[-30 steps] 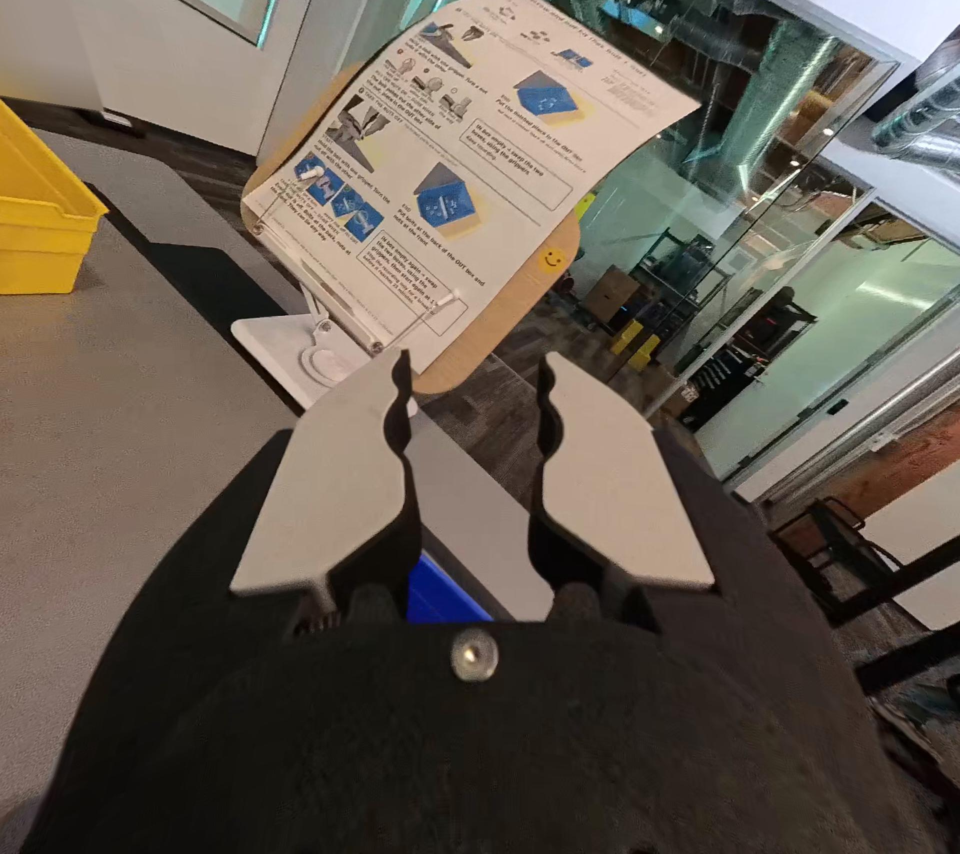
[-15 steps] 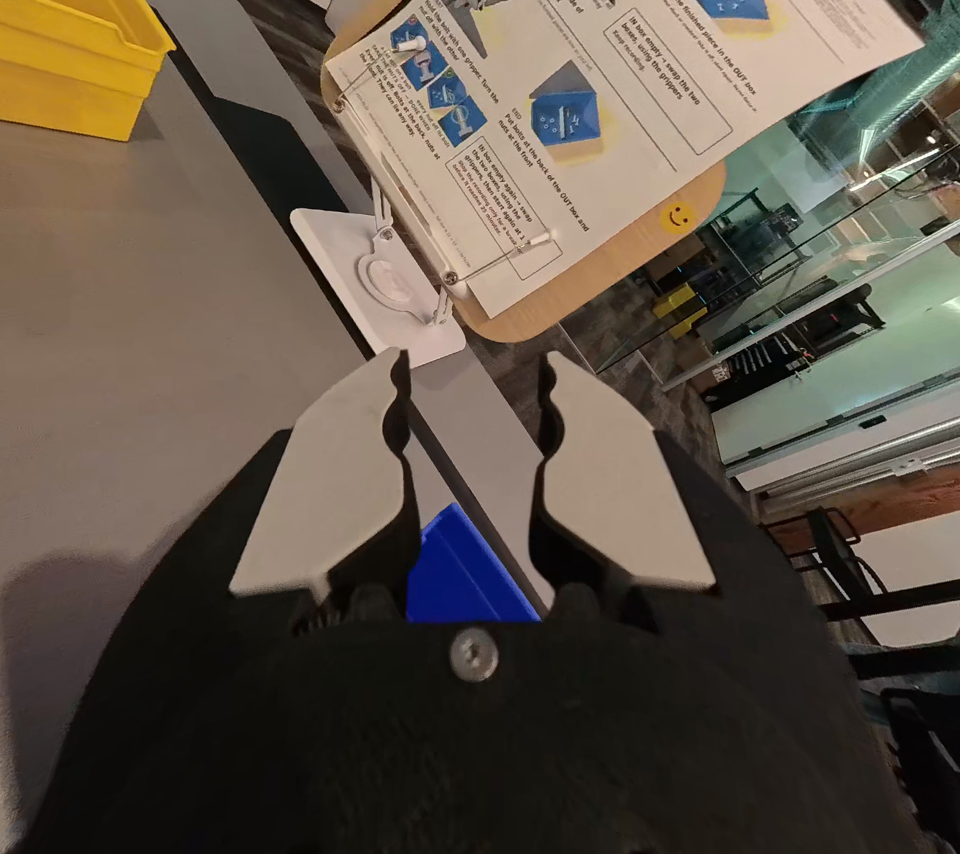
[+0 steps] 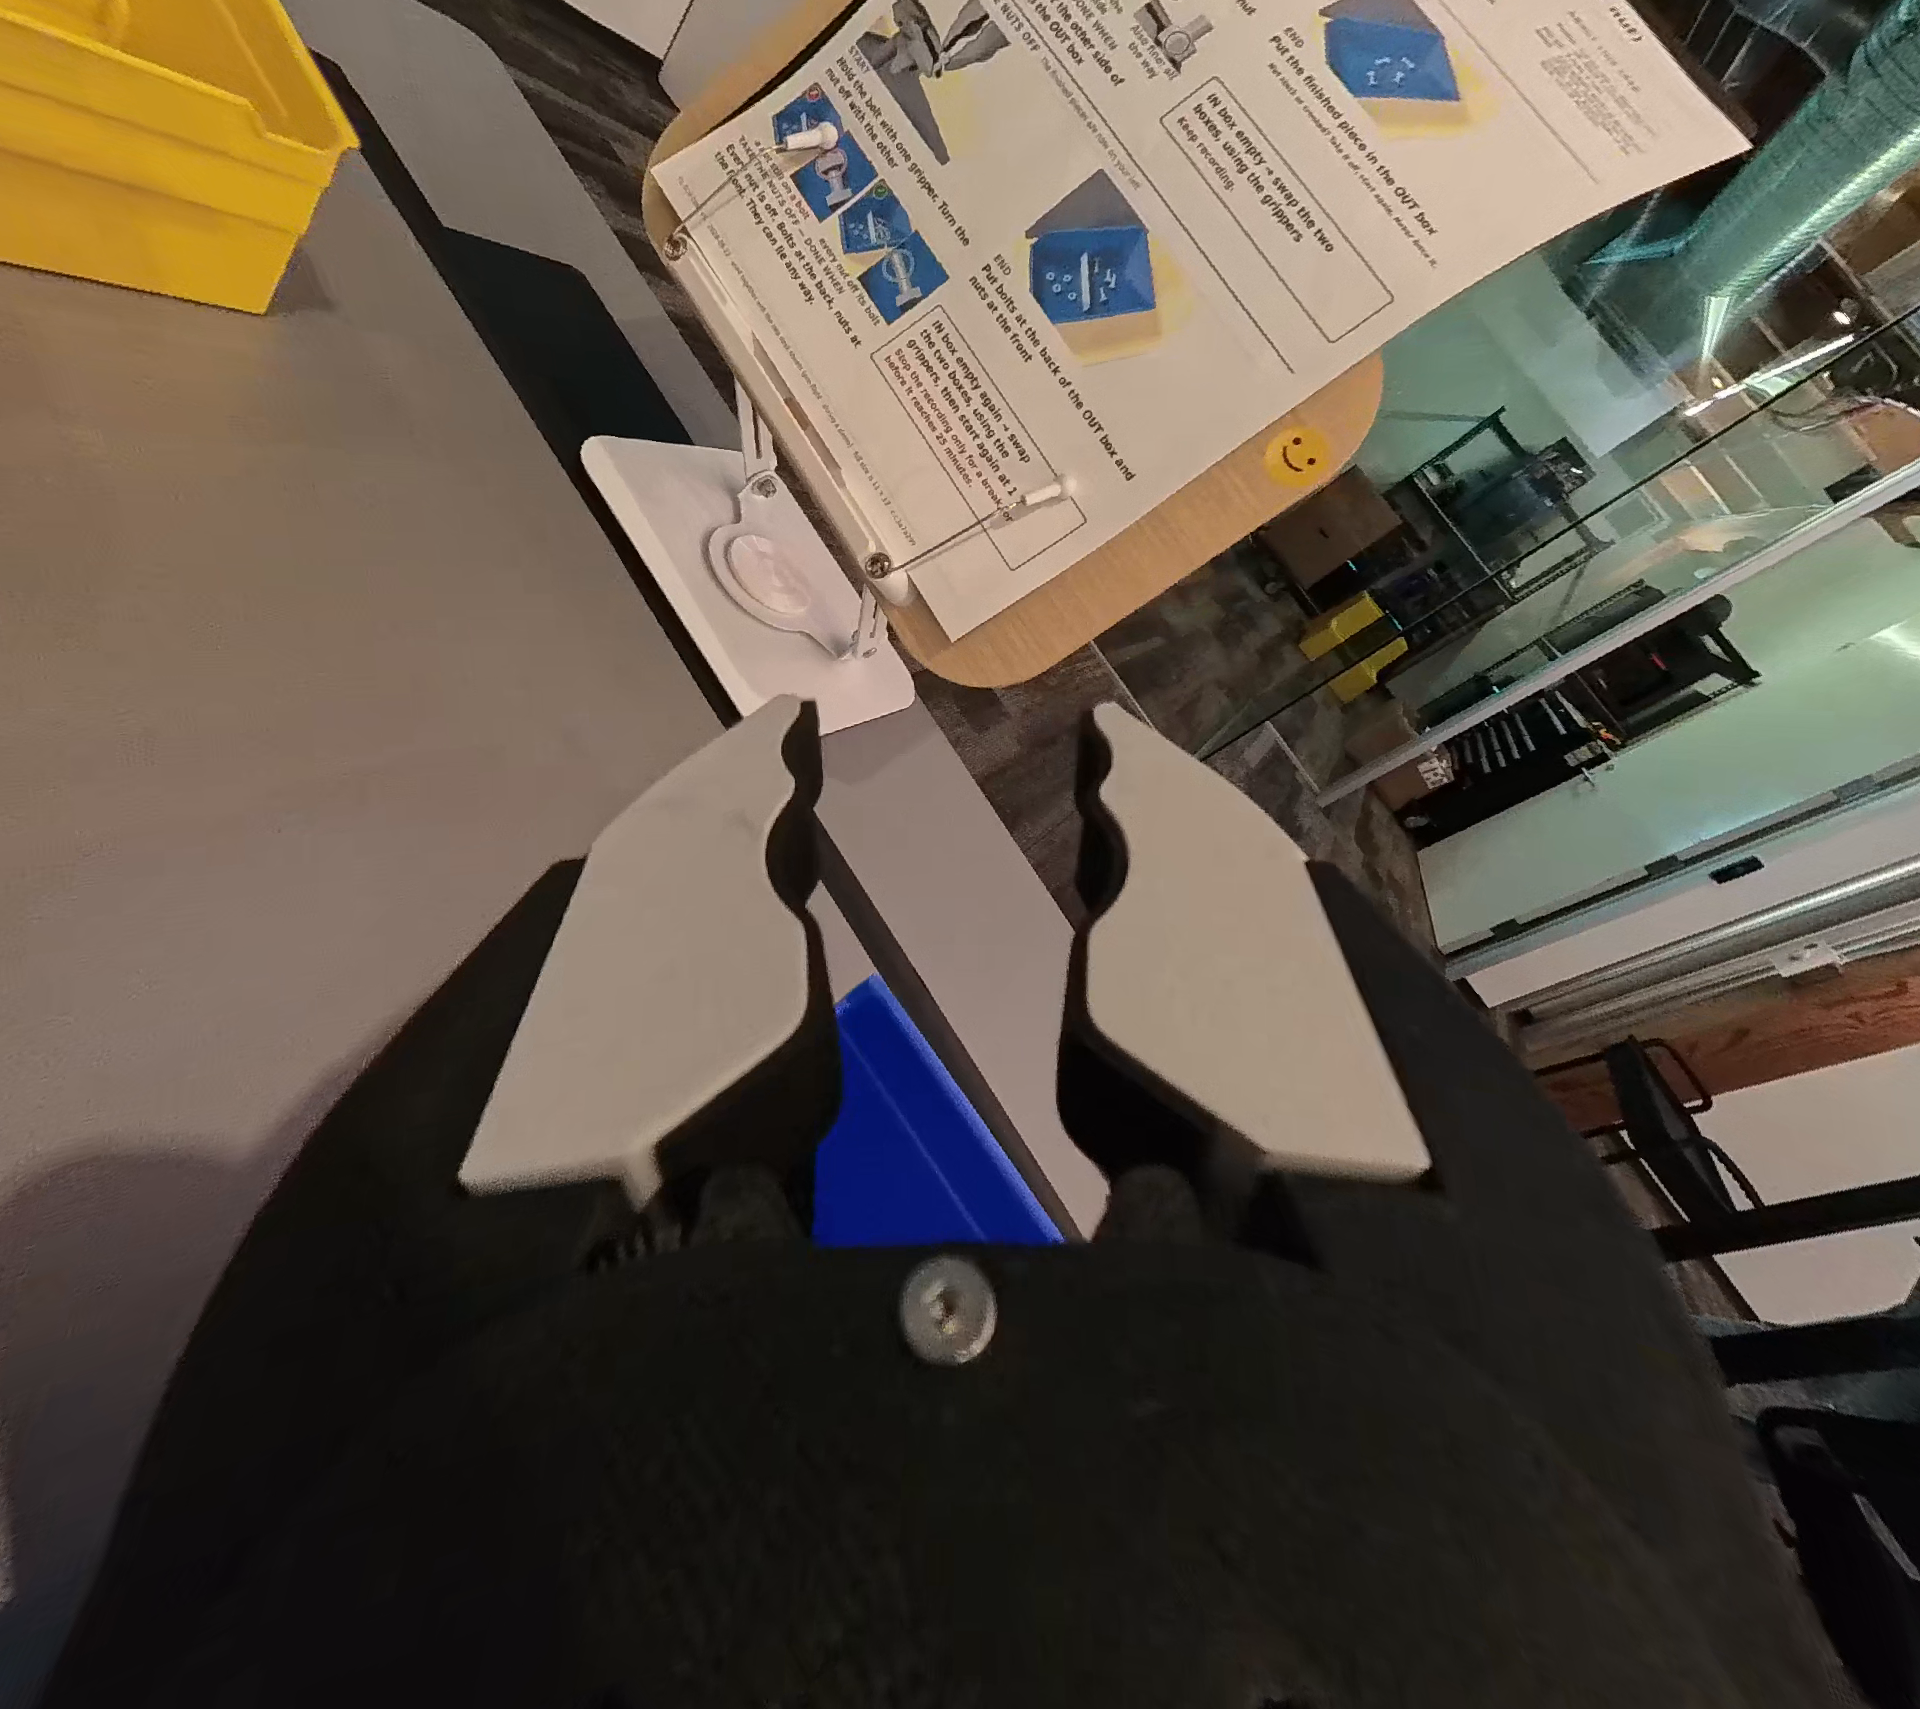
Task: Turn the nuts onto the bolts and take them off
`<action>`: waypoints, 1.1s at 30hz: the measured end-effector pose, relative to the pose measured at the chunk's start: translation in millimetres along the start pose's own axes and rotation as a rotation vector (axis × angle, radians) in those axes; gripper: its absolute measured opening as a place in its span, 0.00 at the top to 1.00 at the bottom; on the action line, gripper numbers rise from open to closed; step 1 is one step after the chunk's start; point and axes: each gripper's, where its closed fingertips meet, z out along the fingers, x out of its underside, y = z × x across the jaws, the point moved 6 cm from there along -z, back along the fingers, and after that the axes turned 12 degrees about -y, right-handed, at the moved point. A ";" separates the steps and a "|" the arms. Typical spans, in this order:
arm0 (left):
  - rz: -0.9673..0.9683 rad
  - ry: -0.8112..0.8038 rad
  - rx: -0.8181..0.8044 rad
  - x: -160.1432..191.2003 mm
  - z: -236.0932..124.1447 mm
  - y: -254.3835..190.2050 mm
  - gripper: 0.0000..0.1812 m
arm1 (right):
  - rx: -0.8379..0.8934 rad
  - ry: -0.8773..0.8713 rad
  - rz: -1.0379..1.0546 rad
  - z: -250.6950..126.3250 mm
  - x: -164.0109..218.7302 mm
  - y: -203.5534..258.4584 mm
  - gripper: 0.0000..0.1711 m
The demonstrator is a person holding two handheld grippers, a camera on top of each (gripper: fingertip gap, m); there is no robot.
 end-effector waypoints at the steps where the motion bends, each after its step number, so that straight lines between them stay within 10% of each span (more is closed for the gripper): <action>1: 0.000 0.009 0.002 0.0 0.2 -0.1 0.80 | -0.003 0.001 -0.004 -0.4 -0.1 0.1 0.72; 22: -0.043 -0.108 0.021 3.2 -34.3 -22.7 0.91 | 0.007 -0.105 -0.032 -25.7 -28.9 -7.2 0.72; 29: 0.242 -0.678 0.059 -12.8 -136.7 -116.2 0.91 | 0.004 -0.151 -0.039 -25.4 -38.6 -5.1 0.72; 33: 0.495 -0.935 0.181 -33.2 -100.5 -203.6 0.90 | -0.034 -0.154 -0.050 -18.4 -42.9 5.4 0.72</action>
